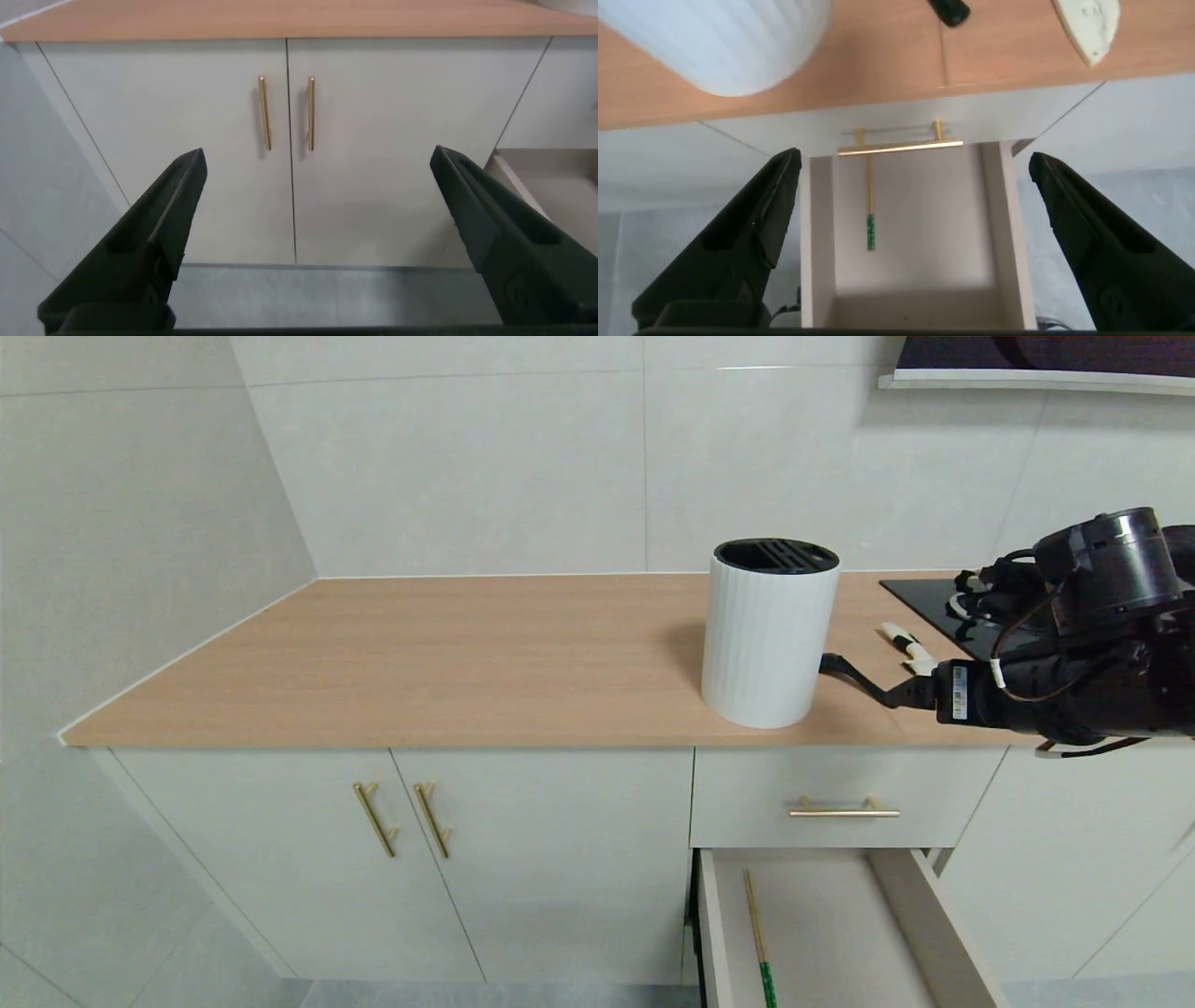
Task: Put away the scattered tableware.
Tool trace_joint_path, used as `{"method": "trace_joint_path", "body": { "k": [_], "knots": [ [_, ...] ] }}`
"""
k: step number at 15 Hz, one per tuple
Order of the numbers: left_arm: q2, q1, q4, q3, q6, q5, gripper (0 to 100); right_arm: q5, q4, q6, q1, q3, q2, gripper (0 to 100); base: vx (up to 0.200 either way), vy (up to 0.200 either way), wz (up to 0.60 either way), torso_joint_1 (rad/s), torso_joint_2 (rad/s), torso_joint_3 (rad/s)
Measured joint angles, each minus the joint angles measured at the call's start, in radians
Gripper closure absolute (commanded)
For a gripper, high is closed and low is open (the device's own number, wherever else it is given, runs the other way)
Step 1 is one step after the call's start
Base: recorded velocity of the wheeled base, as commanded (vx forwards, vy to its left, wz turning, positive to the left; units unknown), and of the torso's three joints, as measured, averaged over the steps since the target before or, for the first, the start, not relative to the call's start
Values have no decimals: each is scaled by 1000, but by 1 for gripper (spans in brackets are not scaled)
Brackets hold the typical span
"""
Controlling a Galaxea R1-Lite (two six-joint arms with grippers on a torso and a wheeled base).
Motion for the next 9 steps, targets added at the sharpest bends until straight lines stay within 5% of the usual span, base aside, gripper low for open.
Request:
{"method": "trace_joint_path", "body": {
  "k": [5, 9],
  "knots": [
    [0, 0, 0, 0, 0, 0, 0, 201, -197, -194, -136, -27, 71, 0, 0, 0, 0, 4, -10, -6],
    [0, 0, 0, 0, 0, 0, 0, 363, -211, -297, -226, -140, 181, 0, 0, 0, 0, 0, 0, 0]
  ]
}}
